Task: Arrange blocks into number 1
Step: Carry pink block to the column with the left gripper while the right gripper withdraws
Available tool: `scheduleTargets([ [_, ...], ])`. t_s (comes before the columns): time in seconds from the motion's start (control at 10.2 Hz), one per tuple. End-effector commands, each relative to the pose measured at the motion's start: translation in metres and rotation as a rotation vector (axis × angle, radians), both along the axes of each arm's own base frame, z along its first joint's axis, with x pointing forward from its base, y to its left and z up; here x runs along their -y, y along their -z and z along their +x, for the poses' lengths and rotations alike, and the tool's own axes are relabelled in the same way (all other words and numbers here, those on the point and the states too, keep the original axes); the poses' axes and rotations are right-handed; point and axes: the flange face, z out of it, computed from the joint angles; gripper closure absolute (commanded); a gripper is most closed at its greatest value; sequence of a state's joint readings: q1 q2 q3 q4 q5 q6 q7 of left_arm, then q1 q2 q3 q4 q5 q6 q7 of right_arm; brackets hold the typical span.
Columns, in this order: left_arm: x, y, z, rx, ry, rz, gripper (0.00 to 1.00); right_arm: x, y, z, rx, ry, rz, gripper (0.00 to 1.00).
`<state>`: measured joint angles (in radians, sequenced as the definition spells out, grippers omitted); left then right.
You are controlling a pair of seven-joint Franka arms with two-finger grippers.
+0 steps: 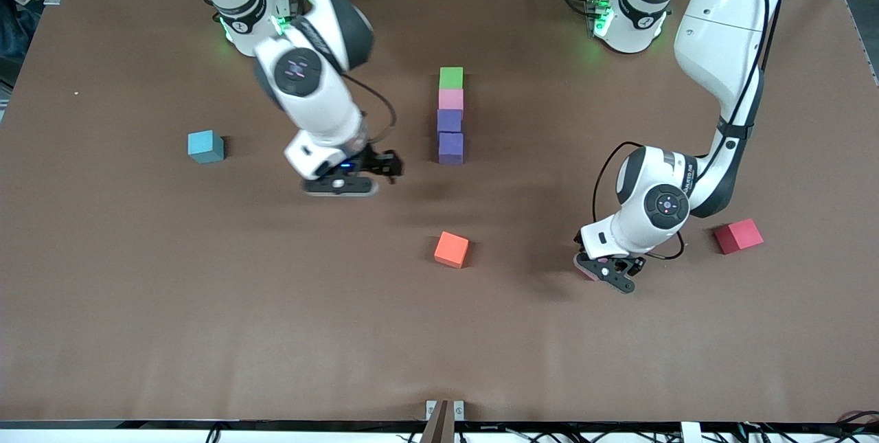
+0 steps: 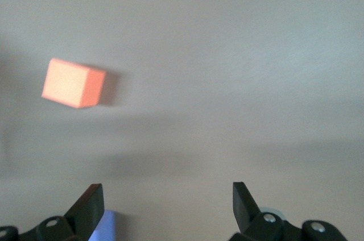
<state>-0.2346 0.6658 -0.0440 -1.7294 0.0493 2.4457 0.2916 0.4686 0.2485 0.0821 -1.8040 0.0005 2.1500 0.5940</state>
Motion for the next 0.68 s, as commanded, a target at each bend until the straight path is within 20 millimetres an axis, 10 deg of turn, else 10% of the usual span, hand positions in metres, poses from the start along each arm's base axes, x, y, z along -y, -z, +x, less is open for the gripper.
scheduleTargets([
  [0.0, 0.01, -0.001, 0.003, 0.004, -0.067, -0.052, 0.92, 0.072, -0.046, 0.007, 0.014, -0.047, -0.045, 0.0],
  [0.59, 0.065, -0.054, -0.026, -0.074, -0.266, -0.067, 1.0, 0.193, -0.119, 0.046, 0.062, -0.029, -0.058, 0.0],
])
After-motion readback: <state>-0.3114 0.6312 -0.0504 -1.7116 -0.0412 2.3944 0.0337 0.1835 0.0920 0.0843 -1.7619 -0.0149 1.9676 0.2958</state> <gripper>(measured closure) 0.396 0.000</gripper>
